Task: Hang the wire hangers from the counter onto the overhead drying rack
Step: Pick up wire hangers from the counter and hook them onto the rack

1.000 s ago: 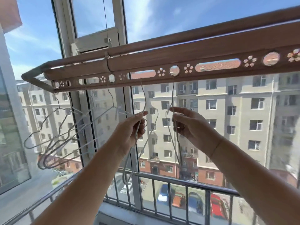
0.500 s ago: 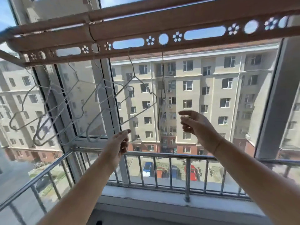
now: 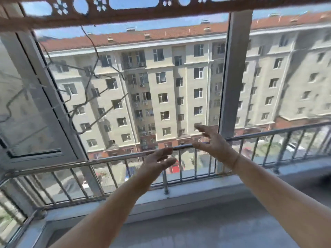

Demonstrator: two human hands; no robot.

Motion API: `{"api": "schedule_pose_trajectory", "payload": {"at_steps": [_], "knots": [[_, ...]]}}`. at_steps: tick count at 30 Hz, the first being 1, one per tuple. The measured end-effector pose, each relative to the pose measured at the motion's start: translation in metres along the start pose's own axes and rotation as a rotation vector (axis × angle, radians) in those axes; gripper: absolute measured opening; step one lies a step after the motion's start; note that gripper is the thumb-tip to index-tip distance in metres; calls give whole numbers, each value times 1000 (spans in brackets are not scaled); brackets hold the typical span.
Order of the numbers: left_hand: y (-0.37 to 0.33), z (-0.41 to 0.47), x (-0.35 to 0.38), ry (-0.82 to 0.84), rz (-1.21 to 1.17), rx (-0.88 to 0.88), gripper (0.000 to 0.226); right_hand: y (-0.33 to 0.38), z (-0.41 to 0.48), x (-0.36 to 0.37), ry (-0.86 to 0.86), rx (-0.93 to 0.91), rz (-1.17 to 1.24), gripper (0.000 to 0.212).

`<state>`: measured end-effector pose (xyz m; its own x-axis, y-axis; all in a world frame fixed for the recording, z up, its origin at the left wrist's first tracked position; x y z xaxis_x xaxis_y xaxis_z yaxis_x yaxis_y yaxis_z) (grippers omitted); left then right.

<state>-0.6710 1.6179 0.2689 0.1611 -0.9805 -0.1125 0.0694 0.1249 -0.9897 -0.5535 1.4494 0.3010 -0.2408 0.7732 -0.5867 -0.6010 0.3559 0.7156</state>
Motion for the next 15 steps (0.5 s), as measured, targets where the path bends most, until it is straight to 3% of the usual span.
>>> {"api": "schedule_pose_trajectory", "payload": {"at_steps": [3, 15], "knots": [[-1, 19, 60, 111, 12, 12, 49, -42, -28, -47, -31, 74, -53, 81], [-3, 66, 346, 418, -49, -26, 51, -199, -175, -265, -259, 388, -115, 73]]}}
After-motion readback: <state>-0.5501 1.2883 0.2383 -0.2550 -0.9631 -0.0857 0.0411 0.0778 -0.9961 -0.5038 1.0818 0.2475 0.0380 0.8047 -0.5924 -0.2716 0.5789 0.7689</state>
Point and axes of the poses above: each hand's wrist, its own z-axis towards the middle knuckle, its own x-axis out of the palm, y = z × x, the point moved 6 cm from there along z, towards the middle knuckle, and after that the axes turned 10 degrees about -z, right-handed, at the moved point
